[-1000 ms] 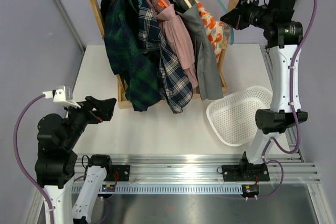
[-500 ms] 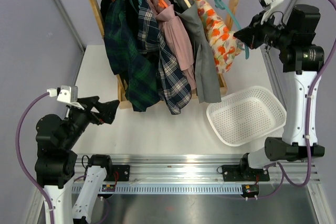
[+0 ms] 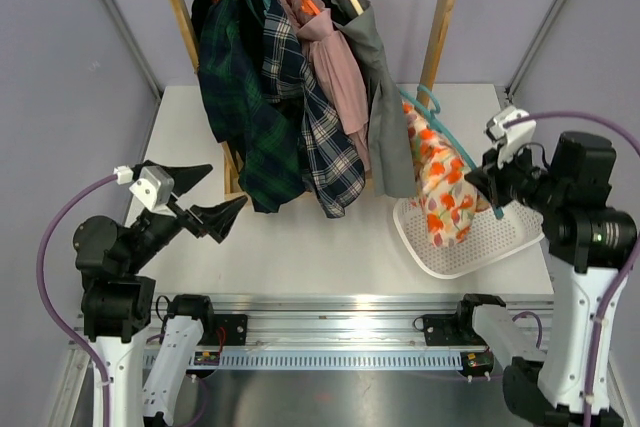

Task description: Remove the skirt from the hanger

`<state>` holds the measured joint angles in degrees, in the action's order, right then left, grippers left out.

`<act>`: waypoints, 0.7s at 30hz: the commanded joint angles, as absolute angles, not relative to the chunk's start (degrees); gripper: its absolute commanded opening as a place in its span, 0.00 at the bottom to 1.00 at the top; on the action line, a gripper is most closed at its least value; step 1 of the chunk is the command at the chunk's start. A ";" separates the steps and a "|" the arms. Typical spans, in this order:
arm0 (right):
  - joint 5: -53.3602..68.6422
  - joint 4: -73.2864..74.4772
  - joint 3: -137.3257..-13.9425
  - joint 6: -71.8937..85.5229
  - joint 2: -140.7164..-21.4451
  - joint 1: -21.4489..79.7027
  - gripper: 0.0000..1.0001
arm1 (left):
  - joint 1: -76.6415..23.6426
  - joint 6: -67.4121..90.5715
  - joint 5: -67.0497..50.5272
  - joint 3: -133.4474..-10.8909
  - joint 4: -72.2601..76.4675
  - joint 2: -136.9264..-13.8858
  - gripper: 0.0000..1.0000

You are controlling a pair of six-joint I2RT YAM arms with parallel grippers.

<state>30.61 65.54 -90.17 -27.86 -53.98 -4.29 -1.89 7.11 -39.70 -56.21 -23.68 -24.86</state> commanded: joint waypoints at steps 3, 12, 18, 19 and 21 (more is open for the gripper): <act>30.14 75.04 -85.79 -38.39 -43.08 -4.48 0.00 | -1.58 6.50 -50.09 -53.88 -9.15 -26.71 0.99; 34.88 93.50 -85.25 -52.55 -36.21 -4.40 0.00 | -3.95 10.46 -56.07 -53.35 -1.50 -30.67 0.98; 36.65 94.04 -83.59 -54.50 -34.54 -4.31 0.00 | -5.18 11.87 -56.69 -52.47 -0.79 -31.38 0.96; 37.35 94.22 -83.15 -54.06 -34.63 -4.31 0.00 | -5.62 11.69 -56.69 -52.38 -0.70 -31.38 0.96; 39.10 94.13 -81.39 -53.53 -34.10 -3.96 0.00 | -6.41 11.43 -56.78 -52.38 -0.53 -31.55 0.96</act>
